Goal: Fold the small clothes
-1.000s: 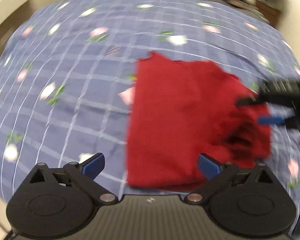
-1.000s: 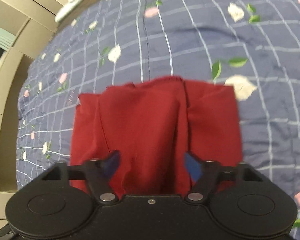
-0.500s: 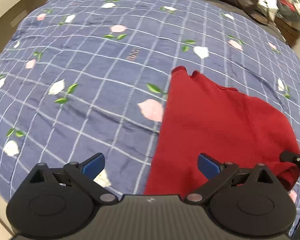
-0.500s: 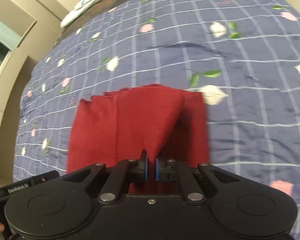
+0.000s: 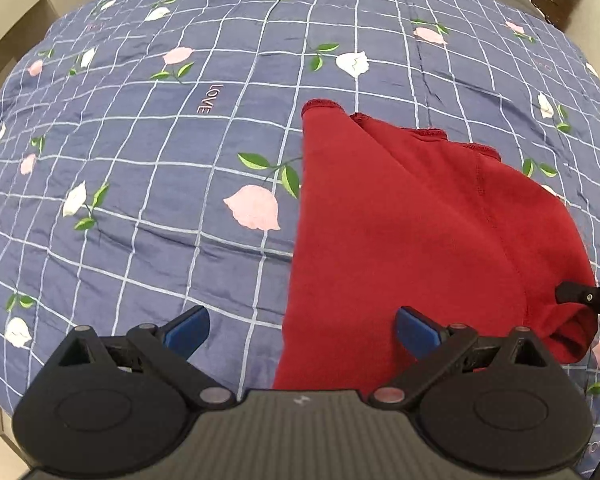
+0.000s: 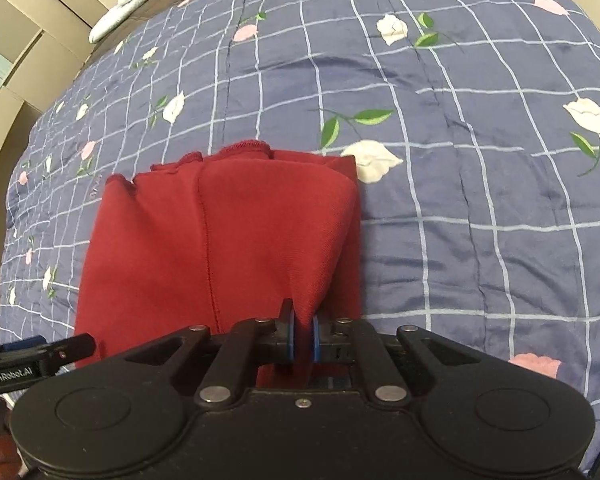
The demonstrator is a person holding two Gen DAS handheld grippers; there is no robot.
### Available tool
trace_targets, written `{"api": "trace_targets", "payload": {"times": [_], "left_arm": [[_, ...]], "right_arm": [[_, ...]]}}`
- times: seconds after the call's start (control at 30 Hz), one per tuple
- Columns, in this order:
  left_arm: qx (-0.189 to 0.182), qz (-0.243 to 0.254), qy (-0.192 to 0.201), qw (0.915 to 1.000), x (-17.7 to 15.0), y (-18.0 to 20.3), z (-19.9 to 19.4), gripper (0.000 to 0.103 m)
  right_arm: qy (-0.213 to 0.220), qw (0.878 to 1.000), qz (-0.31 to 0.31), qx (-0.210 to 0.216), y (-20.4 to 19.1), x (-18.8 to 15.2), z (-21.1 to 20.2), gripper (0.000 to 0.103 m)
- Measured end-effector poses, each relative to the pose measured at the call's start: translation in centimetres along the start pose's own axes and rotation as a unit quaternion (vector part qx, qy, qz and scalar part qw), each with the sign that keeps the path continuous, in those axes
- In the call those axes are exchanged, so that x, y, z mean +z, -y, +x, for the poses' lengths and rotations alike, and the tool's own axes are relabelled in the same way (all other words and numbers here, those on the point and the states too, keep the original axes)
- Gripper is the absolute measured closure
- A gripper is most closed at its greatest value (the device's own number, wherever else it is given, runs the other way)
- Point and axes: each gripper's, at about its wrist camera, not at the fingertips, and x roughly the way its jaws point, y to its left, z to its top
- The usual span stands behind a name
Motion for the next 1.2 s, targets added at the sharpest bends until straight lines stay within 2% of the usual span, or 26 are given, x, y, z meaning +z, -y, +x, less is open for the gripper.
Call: {"api": "trace_targets", "payload": {"times": [0.23,0.37,0.63,0.9,1.2], "left_arm": [[0.009,0.005,0.004,0.9999,0.0,0.3,-0.6,0.001],[0.008,0.005,0.004,0.9999,-0.2,0.3,-0.8,0.001],[0.007,0.011,0.006,0.9999,-0.5,0.2,-1.2,0.001],[0.01,0.011,0.005,0.9999,-0.8,-0.2,-1.5,0.001],[0.01,0.01,0.006,0.9999,-1.0,-0.4,-1.7,0.001]], "right_arm": [[-0.006,1.0,-0.002,-0.016,0.2,-0.2,0.0,0.081],[-0.007,1.0,-0.001,-0.026,0.4,-0.4,-0.1,0.071],[-0.008,0.999,0.001,-0.034,0.1,-0.7,-0.4,0.071],[-0.009,0.998,-0.001,-0.056,0.1,-1.0,-0.5,0.061],[-0.006,0.998,0.003,-0.063,0.3,-1.1,-0.8,0.055]]}}
